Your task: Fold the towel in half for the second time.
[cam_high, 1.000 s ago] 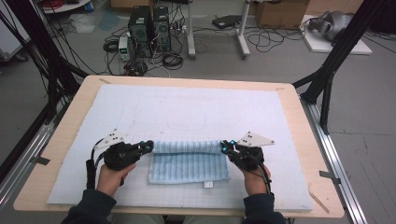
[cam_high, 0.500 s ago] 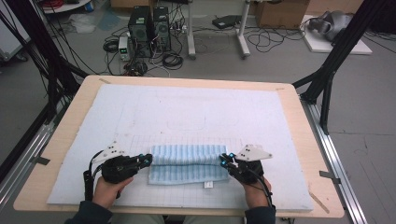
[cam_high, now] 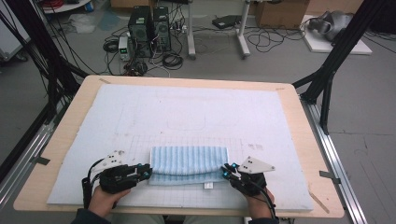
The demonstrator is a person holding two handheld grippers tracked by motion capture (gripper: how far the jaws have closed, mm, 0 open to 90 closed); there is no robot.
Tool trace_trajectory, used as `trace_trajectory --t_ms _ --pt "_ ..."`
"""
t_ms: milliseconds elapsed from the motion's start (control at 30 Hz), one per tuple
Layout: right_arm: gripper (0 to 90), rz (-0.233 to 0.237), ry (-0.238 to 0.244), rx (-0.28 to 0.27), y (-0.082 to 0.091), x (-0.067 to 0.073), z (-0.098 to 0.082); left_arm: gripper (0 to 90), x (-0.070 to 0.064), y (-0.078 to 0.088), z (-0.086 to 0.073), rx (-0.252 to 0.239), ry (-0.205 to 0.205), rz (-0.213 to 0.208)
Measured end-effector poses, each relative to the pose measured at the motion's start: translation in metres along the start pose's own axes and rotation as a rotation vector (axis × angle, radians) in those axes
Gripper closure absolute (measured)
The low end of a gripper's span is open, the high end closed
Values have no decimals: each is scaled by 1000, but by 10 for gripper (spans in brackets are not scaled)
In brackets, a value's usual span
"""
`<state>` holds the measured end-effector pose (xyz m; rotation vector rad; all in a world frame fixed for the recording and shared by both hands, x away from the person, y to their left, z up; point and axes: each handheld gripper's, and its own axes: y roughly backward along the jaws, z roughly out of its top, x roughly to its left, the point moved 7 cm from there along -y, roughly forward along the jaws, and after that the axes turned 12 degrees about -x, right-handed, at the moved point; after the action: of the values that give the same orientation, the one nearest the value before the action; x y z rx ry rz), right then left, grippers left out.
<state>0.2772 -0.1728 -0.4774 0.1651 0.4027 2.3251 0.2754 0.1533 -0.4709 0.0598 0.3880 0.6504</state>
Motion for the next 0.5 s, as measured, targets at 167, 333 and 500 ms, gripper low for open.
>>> trace_trajectory --t_ms 167,333,500 --pt "599 -49 -49 -61 11 -8 6 545 4 2 13 -66 19 19" --pt "535 -100 -104 -137 15 -17 19 505 4 -7 16 -55 18 51" --pt "572 -73 -58 -69 -1 -7 19 546 2 -16 5 22 -14 77"
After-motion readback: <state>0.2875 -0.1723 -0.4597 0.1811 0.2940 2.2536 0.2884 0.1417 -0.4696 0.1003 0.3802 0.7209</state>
